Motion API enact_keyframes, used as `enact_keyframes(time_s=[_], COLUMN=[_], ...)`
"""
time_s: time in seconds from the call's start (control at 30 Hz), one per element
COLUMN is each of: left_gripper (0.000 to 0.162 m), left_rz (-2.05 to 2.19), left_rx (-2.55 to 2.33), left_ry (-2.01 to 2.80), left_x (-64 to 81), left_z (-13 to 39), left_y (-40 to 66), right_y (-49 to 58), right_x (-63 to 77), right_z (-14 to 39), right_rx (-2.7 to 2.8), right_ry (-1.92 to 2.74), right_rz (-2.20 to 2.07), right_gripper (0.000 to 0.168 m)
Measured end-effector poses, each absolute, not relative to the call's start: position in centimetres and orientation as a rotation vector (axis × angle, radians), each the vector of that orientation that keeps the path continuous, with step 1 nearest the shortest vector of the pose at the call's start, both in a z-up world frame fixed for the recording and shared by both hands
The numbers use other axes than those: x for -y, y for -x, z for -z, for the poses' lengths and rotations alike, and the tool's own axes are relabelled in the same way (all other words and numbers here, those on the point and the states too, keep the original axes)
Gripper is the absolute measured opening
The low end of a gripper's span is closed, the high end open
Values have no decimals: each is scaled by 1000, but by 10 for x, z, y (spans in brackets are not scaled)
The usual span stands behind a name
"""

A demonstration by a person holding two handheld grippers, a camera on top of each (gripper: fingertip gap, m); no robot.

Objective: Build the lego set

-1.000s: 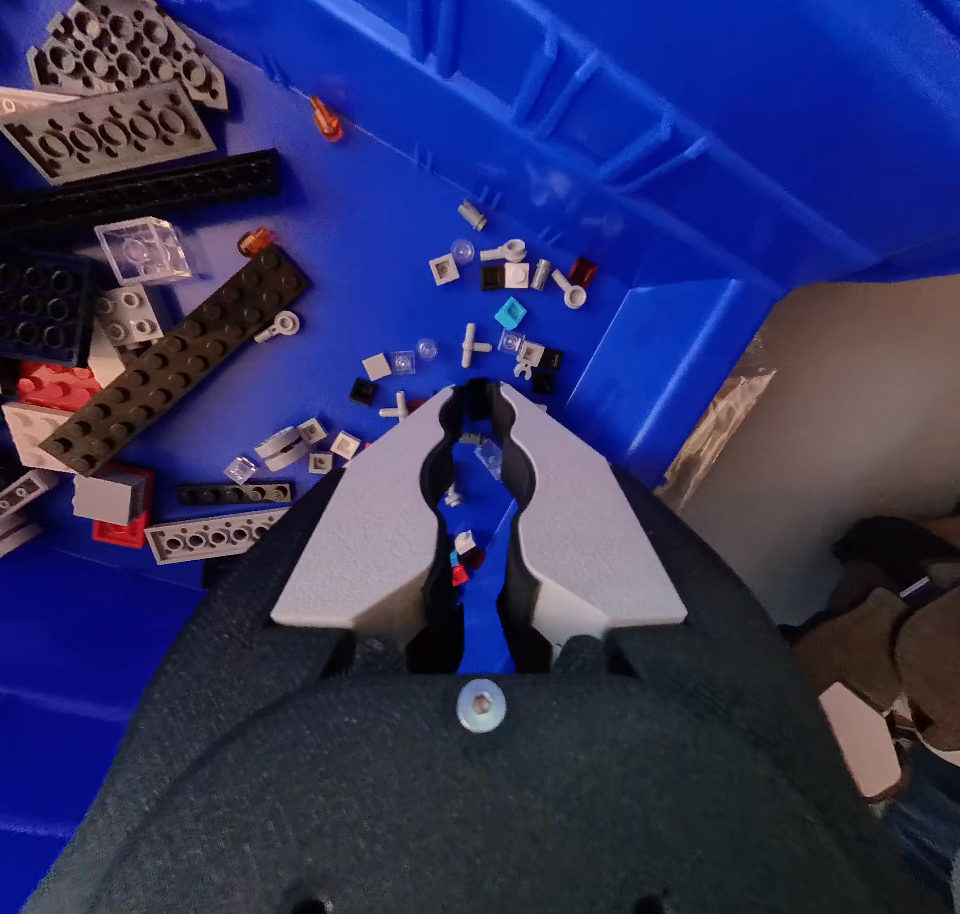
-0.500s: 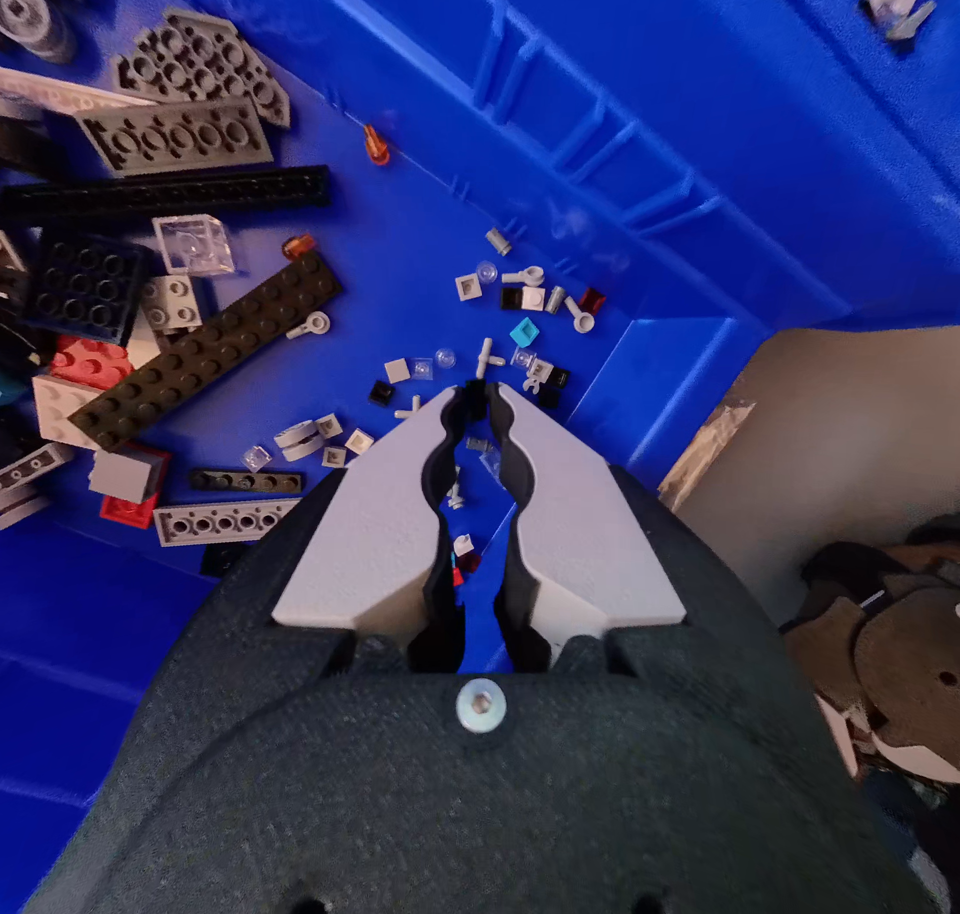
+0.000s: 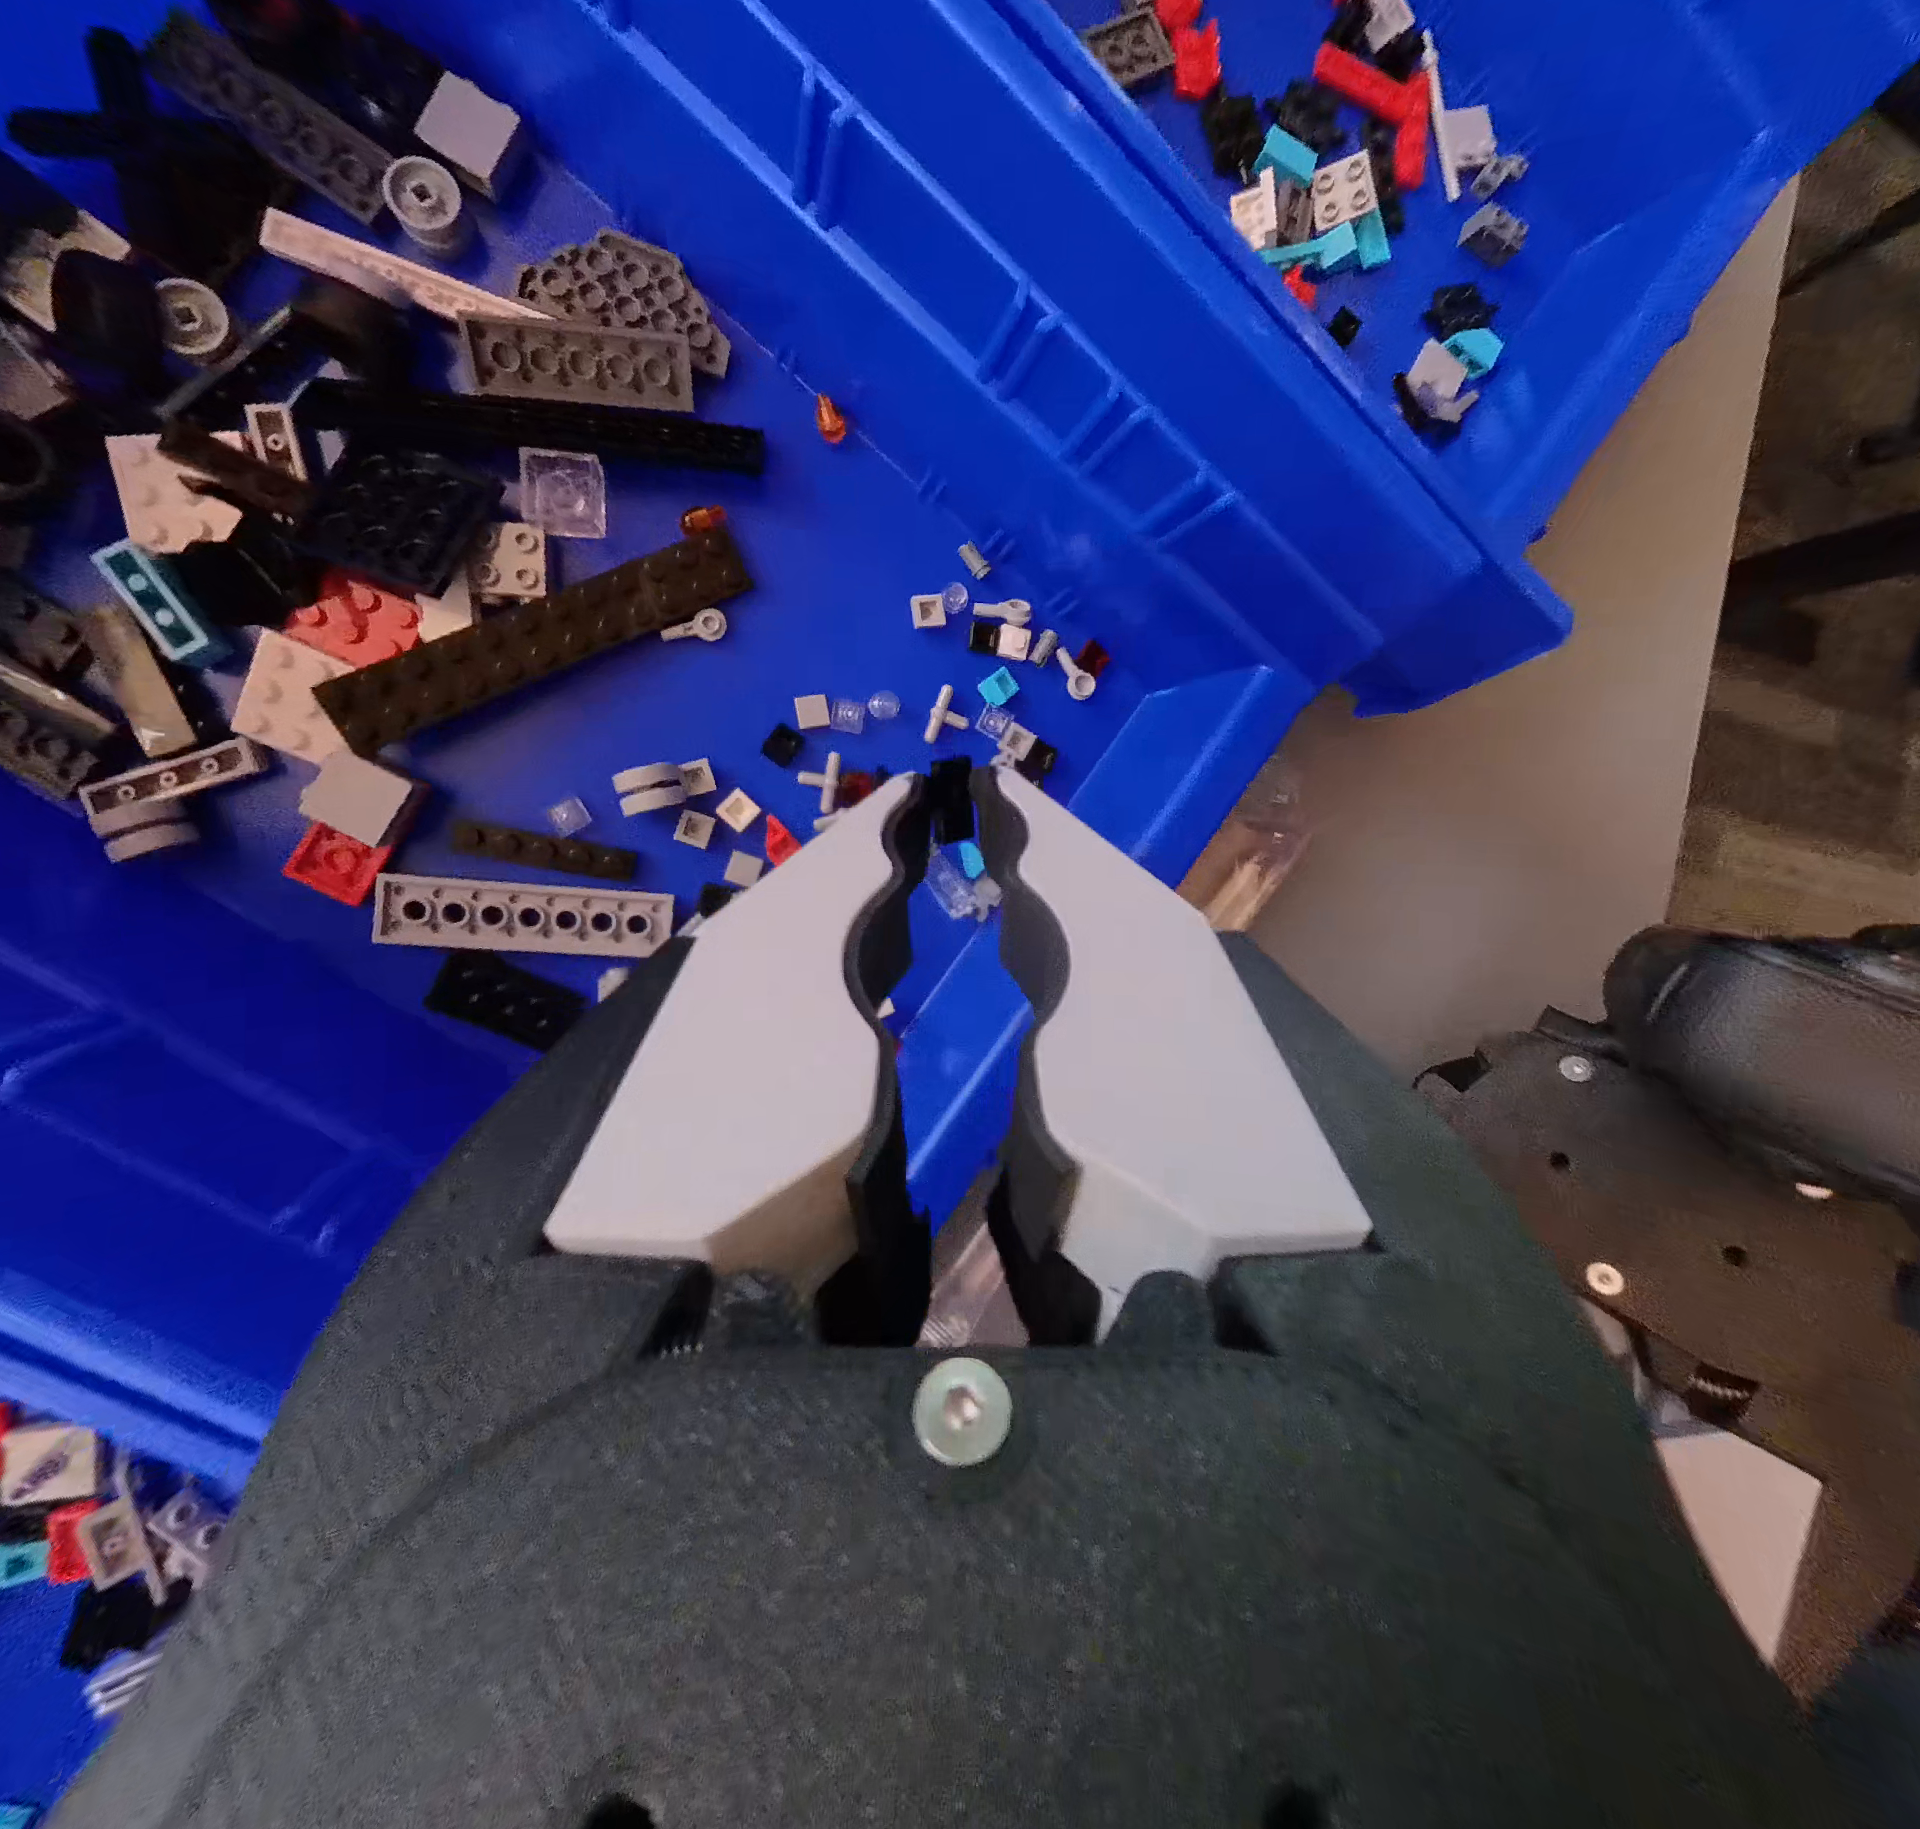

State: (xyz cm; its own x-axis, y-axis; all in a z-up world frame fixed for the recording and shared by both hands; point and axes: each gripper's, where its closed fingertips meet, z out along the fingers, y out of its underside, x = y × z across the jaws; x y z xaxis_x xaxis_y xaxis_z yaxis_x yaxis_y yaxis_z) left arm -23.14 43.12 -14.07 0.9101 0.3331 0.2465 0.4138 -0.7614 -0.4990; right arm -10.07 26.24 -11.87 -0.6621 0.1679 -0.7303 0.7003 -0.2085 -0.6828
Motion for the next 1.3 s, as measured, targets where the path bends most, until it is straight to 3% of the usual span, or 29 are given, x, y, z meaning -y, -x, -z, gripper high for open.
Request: enact_keyframes(time_s=[0.03,0.4,0.67,0.87,1.3], left_gripper=[10,10,10,10,10], left_rz=[195,188,636,715,498], left_rx=[544,654,843,918,1124], left_ry=[2506,2565,2012,1768,1798], left_x=[-429,-430,-425,-378,-238], left_z=[141,164,97,61,71], left_y=[231,230,232,239,162], right_y=[101,101,101,102,106], right_x=[-262,-263,-265,-266,-272], right_z=[119,120,118,118,125], right_rx=[-1683,-1684,-1658,-1655,-1724], right_ry=[-1017,-1022,-1018,-1023,-1068], right_rz=[1928,1925,1931,1930,1913], right_gripper=[57,58,58,58,59])
